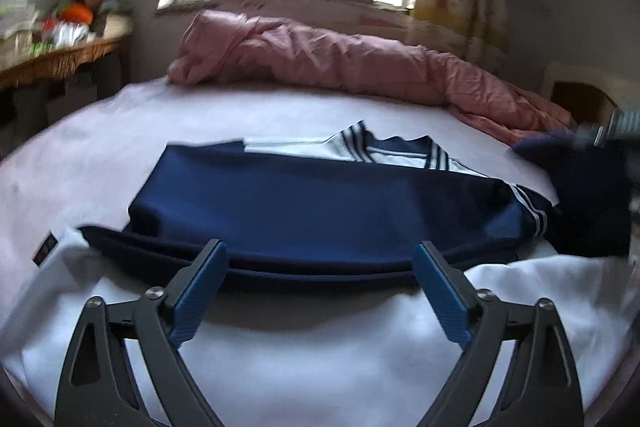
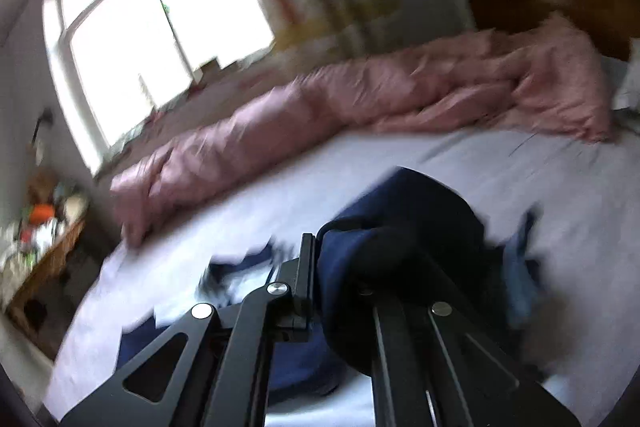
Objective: Fold large clothes
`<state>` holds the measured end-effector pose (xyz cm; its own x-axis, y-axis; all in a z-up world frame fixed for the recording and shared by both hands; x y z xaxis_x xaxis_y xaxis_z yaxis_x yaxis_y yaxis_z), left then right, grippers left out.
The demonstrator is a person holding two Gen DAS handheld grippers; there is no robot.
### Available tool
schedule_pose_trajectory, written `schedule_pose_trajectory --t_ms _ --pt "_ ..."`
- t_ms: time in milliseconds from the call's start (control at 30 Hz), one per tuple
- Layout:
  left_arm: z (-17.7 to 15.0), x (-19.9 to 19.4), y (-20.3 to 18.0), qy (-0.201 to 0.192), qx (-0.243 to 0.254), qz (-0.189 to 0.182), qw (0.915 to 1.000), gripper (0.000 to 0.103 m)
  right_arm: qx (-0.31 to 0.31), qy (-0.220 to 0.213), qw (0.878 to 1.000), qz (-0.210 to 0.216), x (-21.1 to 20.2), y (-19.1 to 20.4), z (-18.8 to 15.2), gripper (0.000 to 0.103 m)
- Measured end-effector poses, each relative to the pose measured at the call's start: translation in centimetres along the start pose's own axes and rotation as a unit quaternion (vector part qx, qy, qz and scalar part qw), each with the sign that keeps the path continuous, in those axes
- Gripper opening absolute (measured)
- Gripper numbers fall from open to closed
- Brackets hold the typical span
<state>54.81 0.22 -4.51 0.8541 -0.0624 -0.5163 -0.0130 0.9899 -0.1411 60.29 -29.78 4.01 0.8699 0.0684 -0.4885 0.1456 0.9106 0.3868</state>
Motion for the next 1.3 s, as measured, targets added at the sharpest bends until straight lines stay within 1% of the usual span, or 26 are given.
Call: schedule_pose_trajectory --t_ms 67,100,167,200,233,300,333,400,500,533,567,600,633,667,733,800,867,933,967,1000,1033,1100,1167,1233,1300 --pt "-0.1 0.1 0.4 0.003 -0.014 -0.004 0.9999 0.089 -0.002 0.059 0.998 0.002 2.5 0.6 -3.6 0.006" --pt "-0.1 0.1 0.4 0.003 -0.016 -0.007 0.9998 0.089 -0.010 0.082 0.997 0.010 3.3 0.8 -5.1 0.006" --pt "0.0 0.0 -0.1 0.002 -0.007 -0.008 0.9999 0.089 -0.053 0.102 0.993 0.017 4.0 1.5 -7.4 0.008" --pt "-0.1 -0.1 -0.3 0.000 0.001 -0.007 1.0000 0.089 -0.070 0.110 0.991 0.019 4.2 1.8 -8.0 0.009" --pt "0.0 -0.2 -0.6 -0.003 0.008 -0.004 1.0000 0.089 -0.088 0.129 0.987 0.024 4.5 2.1 -8.7 0.009" --pt "0.0 -0.4 -1.1 -0.010 0.021 0.000 0.9997 0.089 -0.085 0.155 0.984 0.037 4.8 2.0 -9.4 0.011" --pt "0.0 -0.5 -1.3 -0.011 0.025 0.000 0.9996 0.089 -0.074 0.168 0.982 0.052 4.9 1.9 -9.7 0.014" --pt "0.1 -0.3 -1.3 -0.009 0.025 0.000 0.9996 0.089 -0.071 0.177 0.980 0.059 4.9 1.7 -10.1 0.015" --pt "0.1 -0.1 -0.9 -0.006 0.015 -0.004 0.9999 0.089 -0.056 0.187 0.979 0.063 4.1 1.2 -9.3 0.015" --pt "0.1 -0.1 -0.9 -0.005 0.013 -0.005 0.9999 0.089 -0.042 0.188 0.979 0.066 3.6 0.9 -8.7 0.017" --pt "0.1 0.0 -0.8 -0.005 0.012 -0.005 0.9999 0.089 -0.032 0.189 0.979 0.063 3.0 0.6 -8.2 0.025" --pt "0.1 0.0 -0.8 -0.005 0.014 -0.005 0.9999 0.089 -0.026 0.194 0.979 0.053 2.5 0.1 -7.7 0.030" --pt "0.1 0.0 -0.8 -0.005 0.016 -0.005 0.9998 0.089 -0.021 0.204 0.978 0.036 2.1 -0.6 -7.3 0.043" --pt "0.0 0.0 -0.8 -0.005 0.017 -0.005 0.9998 0.089 -0.018 0.214 0.976 0.025 1.5 -1.3 -7.0 0.051" --pt "0.1 0.0 -0.9 -0.006 0.021 -0.004 0.9998 0.089 -0.013 0.220 0.975 0.028 0.4 -2.6 -6.0 0.051" --pt "0.1 -0.1 -0.9 -0.007 0.022 -0.005 0.9997 0.089 -0.003 0.200 0.980 0.019 -0.9 -4.4 -4.4 0.051" --pt "0.1 0.0 -1.0 -0.007 0.021 -0.005 0.9997 0.089 0.034 0.169 0.985 0.003 -2.2 -7.1 -2.6 0.051" --pt "0.1 0.0 -1.0 -0.006 0.021 -0.005 0.9997 0.089 0.080 0.152 0.985 0.000 -3.1 -10.2 -1.4 0.052" --pt "0.1 0.0 -1.0 -0.006 0.021 -0.005 0.9997 0.089 0.091 0.149 0.985 -0.008 -3.3 -11.5 -1.1 0.052" --pt "0.1 0.0 -1.0 -0.006 0.022 -0.005 0.9997 0.089 0.096 0.145 0.984 -0.027 -3.4 -13.1 -0.8 0.052" --pt "0.1 -0.1 -1.0 -0.006 0.022 -0.005 0.9997 0.089 0.099 0.140 0.984 -0.058 -3.5 -15.0 -0.6 0.052" --pt "0.1 0.0 -1.1 -0.007 0.022 -0.006 0.9997 0.089 0.120 0.138 0.977 -0.113 -3.3 -18.5 -0.9 0.052" --pt "0.0 0.0 -1.3 -0.006 0.024 -0.006 0.9997 0.089 0.168 0.157 0.962 -0.146 -2.9 -21.9 -2.1 0.052" --pt "-0.1 0.2 -1.5 -0.004 0.026 -0.007 0.9996 0.089 0.191 0.166 0.955 -0.158 -2.6 -23.8 -2.9 0.052" --pt "-0.2 0.5 -1.7 0.001 0.030 -0.008 0.9995 0.089 0.194 0.170 0.955 -0.149 -2.1 -24.5 -3.3 0.052"
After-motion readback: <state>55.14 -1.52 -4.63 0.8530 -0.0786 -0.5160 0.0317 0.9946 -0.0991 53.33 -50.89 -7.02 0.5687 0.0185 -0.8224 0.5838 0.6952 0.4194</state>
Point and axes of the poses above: each gripper's, at about its wrist camera, not at the fingertips, and x roughly the way its jaws point, y to its left, z to its top, the point moved 7 cm from there along x, roughly the way its jaws point
